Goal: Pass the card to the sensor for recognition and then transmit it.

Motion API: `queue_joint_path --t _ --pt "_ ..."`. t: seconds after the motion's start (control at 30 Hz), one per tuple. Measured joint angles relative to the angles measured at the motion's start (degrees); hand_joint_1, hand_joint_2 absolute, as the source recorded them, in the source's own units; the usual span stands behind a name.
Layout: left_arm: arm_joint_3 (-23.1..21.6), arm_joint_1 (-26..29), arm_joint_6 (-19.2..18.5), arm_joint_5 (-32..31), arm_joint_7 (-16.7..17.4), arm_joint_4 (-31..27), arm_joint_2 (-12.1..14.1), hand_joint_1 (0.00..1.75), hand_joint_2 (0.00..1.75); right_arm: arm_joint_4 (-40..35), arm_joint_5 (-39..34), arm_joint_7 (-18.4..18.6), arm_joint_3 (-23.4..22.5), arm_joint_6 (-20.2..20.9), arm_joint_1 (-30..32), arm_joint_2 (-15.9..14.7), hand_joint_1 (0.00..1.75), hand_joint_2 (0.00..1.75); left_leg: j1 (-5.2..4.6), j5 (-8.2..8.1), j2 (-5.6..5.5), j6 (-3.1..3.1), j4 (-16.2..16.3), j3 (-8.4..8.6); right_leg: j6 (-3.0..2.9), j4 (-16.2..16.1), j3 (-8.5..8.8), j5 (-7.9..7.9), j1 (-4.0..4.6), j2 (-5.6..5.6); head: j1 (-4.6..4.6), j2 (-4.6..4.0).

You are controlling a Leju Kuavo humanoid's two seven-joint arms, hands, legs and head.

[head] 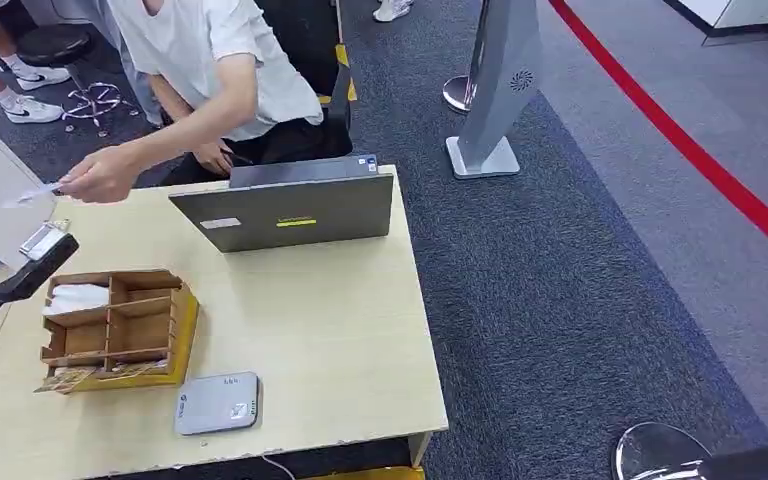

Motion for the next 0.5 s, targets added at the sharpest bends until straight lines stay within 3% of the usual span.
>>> queue_joint_path --t 0.23,0.37,0.5 --pt "-0.02 4.1 -0.68 2.47 -1.29 -6.7 -0.85 0.0 1.75 1.07 1.36 0.02 -2.16 -0.61 -0.48 0.02 0.0 1.75 0.0 -0.01 0.0 0.0 0.0 -0.01 0.0 0.0 -0.02 0.0 0.0 -0.01 0.0 0.0" --pt "-1.62 10.3 -7.46 5.03 -2.47 -16.37 -0.59 0.0 1.75 1.4 -3.15 0.62 -2.62 -0.96 -0.55 0.02 0.0 1.75 -0.01 -0.05 0.1 0.0 -0.02 0.0 0.0 0.0 -0.03 0.0 -0.01 0.11 -0.02 0.0" --pt "-4.09 16.47 -9.07 5.44 -1.88 -24.59 1.13 0.0 1.75 1.47 -8.23 2.49 -2.41 -1.68 -0.49 0.02 0.0 1.75 -0.01 -0.05 0.04 0.01 -0.02 -0.11 0.02 -0.03 -0.15 -0.03 -0.01 0.05 0.05 0.0"
